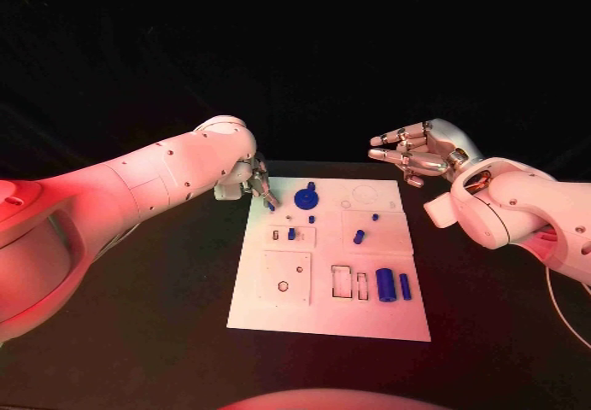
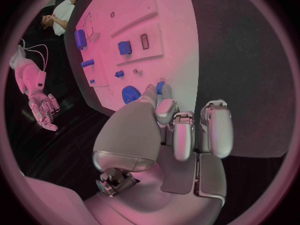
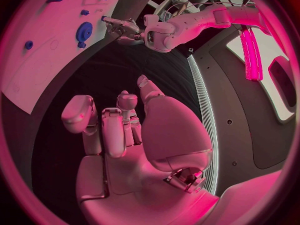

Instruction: Assemble the parts on the task board

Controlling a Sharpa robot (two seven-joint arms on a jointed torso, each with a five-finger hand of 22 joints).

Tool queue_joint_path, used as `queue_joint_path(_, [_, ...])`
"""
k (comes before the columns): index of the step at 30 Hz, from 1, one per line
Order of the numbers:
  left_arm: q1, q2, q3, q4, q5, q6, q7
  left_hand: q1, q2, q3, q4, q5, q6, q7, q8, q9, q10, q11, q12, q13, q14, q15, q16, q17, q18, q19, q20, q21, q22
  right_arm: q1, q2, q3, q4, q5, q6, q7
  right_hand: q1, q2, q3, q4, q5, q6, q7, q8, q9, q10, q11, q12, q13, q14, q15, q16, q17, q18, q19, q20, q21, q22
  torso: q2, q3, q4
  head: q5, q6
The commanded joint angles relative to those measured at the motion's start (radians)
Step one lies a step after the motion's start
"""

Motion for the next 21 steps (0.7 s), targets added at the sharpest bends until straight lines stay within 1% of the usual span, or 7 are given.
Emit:
queue_joint_path(1, [-0.001, 0.000, -0.001, 0.001, 0.030, -0.065, 0.019, 0.045, 0.017, 0.053, -0.016, 0.004, -0.008, 0.002, -0.002, 0.004, -0.007, -0.001, -0.009, -0.007, 0.102, -0.004, 0.002, 0.263, 0.008, 0.042, -0.006, -0.002, 0.150, -0.001, 0.001, 0.000, 0.000, -0.011, 0.018, -0.001, 0.006, 0.005, 0.000, -0.007, -0.002, -0.008, 0.000, 0.004, 0.000, -0.007, 0.002, -0.001, -0.001, 0.052, 0.005, -0.007, 0.010, 0.019, -0.006, 0.000, -0.005, -0.001, -0.001, 0.0000, 0.0005, 0.000, -0.002])
queue_joint_path(6, [-0.001, -0.002, -0.001, 0.000, 0.071, -0.084, 0.029, 0.017, -0.049, 0.221, -0.015, 0.004, -0.013, 0.010, 0.009, 0.018, -0.004, 0.006, -0.016, -0.014, 0.102, 0.005, 0.002, 0.263, 0.006, 0.045, -0.001, 0.006, 0.160, -0.001, 0.001, 0.000, 0.000, -0.012, 0.024, -0.003, 0.007, 0.006, 0.000, -0.007, -0.003, -0.008, 0.000, 0.004, 0.000, -0.006, 0.002, -0.001, -0.001, 0.052, 0.005, -0.007, 0.011, 0.019, -0.006, 0.000, -0.005, 0.000, -0.001, 0.0007, 0.0005, 0.001, -0.001])
queue_joint_path(7, [-0.001, -0.003, -0.001, 0.000, 0.079, -0.083, 0.030, 0.005, -0.070, 0.264, -0.018, 0.007, -0.015, 0.012, 0.012, 0.022, -0.003, 0.006, -0.018, -0.016, 0.102, 0.007, 0.002, 0.263, 0.005, 0.046, 0.000, 0.007, 0.162, -0.001, 0.000, 0.000, 0.000, -0.012, 0.025, -0.004, 0.007, 0.006, 0.000, -0.007, -0.003, -0.008, 0.000, 0.004, 0.000, -0.007, 0.002, -0.001, -0.001, 0.052, 0.005, -0.007, 0.011, 0.019, -0.006, 0.000, -0.005, 0.000, -0.001, 0.0006, 0.0006, 0.002, -0.001])
queue_joint_path(12, [-0.001, -0.013, -0.005, 0.010, 0.116, -0.078, 0.033, -0.052, -0.135, 0.442, -0.047, 0.018, -0.015, 0.009, 0.032, 0.042, 0.002, 0.005, -0.022, -0.023, 0.102, 0.012, 0.002, 0.263, 0.005, 0.046, 0.003, 0.009, 0.166, -0.001, 0.000, 0.000, 0.000, -0.013, 0.029, -0.006, 0.007, 0.006, 0.000, -0.007, -0.003, -0.008, 0.000, 0.004, 0.000, -0.006, 0.002, 0.000, 0.000, 0.052, 0.005, -0.007, 0.011, 0.019, -0.006, 0.000, -0.006, -0.001, -0.001, 0.0010, 0.0004, 0.003, -0.002])
queue_joint_path(15, [-0.001, -0.034, -0.008, 0.034, 0.151, -0.098, 0.038, -0.093, -0.177, 0.510, -0.074, 0.071, -0.009, 0.010, 0.046, 0.054, 0.012, 0.004, -0.013, -0.016, 0.102, 0.007, 0.002, 0.263, 0.004, 0.047, 0.003, 0.012, 0.170, -0.001, -0.001, 0.000, 0.001, -0.013, 0.032, -0.008, 0.006, 0.007, -0.002, -0.006, 0.000, -0.008, 0.000, 0.004, 0.000, -0.007, 0.002, 0.000, -0.001, 0.052, 0.006, -0.007, 0.011, 0.019, -0.006, 0.000, -0.006, -0.002, -0.001, 0.0012, 0.0000, 0.006, 0.000])
queue_joint_path(17, [-0.001, -0.047, -0.009, 0.053, 0.170, -0.115, 0.042, -0.112, -0.189, 0.536, -0.086, 0.101, -0.004, 0.008, 0.052, 0.058, 0.019, 0.004, -0.006, -0.009, 0.102, 0.005, 0.002, 0.263, 0.003, 0.049, 0.002, 0.016, 0.174, -0.001, -0.001, -0.001, 0.002, -0.013, 0.032, -0.009, 0.006, 0.007, -0.002, -0.006, 0.000, -0.008, 0.000, 0.004, 0.000, -0.007, 0.002, 0.000, -0.001, 0.052, 0.006, -0.007, 0.011, 0.019, -0.006, 0.000, -0.006, -0.002, -0.002, 0.0021, 0.0000, 0.005, 0.001])
queue_joint_path(21, [-0.001, -0.102, -0.011, 0.134, 0.206, -0.168, 0.059, -0.149, -0.213, 0.570, -0.108, 0.184, 0.008, 0.004, 0.062, 0.065, 0.033, 0.000, 0.007, 0.003, 0.102, 0.001, 0.002, 0.263, 0.000, 0.055, -0.001, 0.027, 0.183, -0.001, -0.004, -0.001, 0.003, -0.014, 0.033, -0.010, 0.006, 0.006, -0.002, -0.006, 0.002, -0.008, 0.000, 0.004, 0.000, -0.007, 0.002, -0.001, -0.002, 0.052, 0.006, -0.007, 0.010, 0.019, -0.006, 0.000, -0.006, -0.002, -0.002, 0.0013, 0.0009, 0.005, 0.004])
